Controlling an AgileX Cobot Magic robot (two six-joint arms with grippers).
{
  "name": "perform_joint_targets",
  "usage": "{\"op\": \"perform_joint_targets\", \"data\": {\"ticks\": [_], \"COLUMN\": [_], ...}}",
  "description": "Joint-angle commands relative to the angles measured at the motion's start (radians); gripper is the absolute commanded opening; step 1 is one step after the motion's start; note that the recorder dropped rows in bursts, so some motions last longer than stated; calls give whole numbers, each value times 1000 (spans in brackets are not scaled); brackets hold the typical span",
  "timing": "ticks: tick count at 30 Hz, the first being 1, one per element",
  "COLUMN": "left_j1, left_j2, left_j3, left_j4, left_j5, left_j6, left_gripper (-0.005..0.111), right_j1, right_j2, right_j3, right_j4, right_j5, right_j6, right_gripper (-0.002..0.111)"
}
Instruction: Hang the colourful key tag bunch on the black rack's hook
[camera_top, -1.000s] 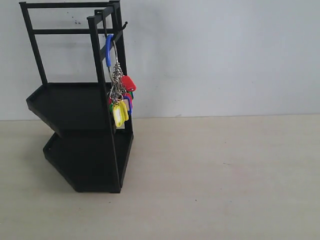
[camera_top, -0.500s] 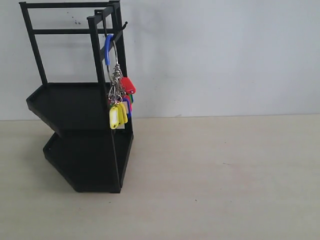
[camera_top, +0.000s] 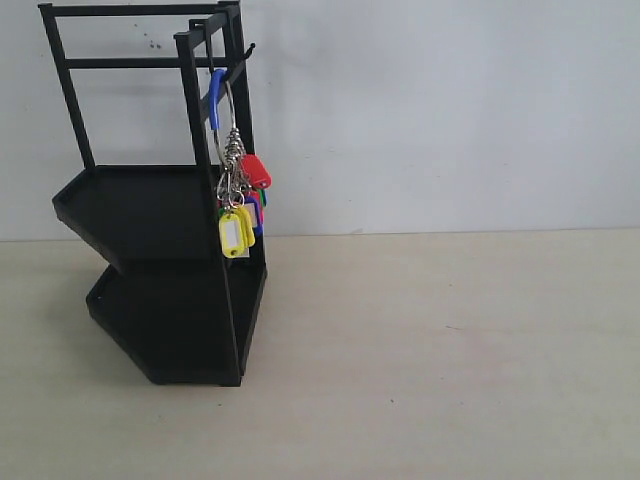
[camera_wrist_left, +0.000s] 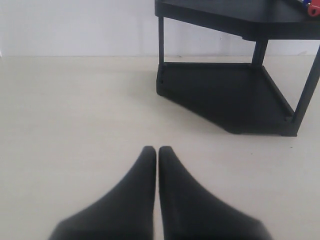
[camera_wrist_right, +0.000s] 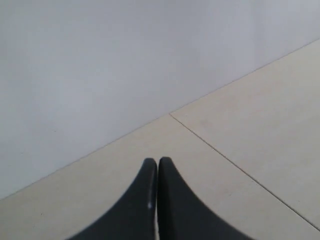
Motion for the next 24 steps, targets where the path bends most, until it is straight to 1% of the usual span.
{"op": "perform_joint_targets", "data": {"ticks": [1, 4, 7, 10, 12, 14, 18, 24], "left_j1": [4, 4, 4, 4, 4, 4, 4, 4], "left_j2": [-2, -2, -2, -2, -2, -2, -2, -2], "left_j3": [-1, -1, -1, -1, -1, -1, -1, -1], "left_j4": [-7, -7, -7, -7, -7, -7, -7, -7], "left_j5": [-15, -15, -15, -15, -15, -15, -15, -15], "left_j6": [-10, -10, -10, -10, -10, -10, -10, -10], "left_gripper": [4, 4, 4, 4, 4, 4, 4, 4], "right_j1": [-17, -17, -17, -17, -17, -17, -17, -17], "right_j2": [-7, -7, -7, -7, -7, -7, -7, -7], "right_j3": [3, 3, 3, 3, 3, 3, 3, 3], "right_j4": [29, 73, 162, 391, 514, 556, 603, 684], "right_j5": [-84, -147, -203, -248, -252, -254, -264, -270], "right_j6": [-69, -112, -222, -526, -675, -713, -720, -844], "right_gripper": [0, 0, 0, 0, 0, 0, 0, 0]}}
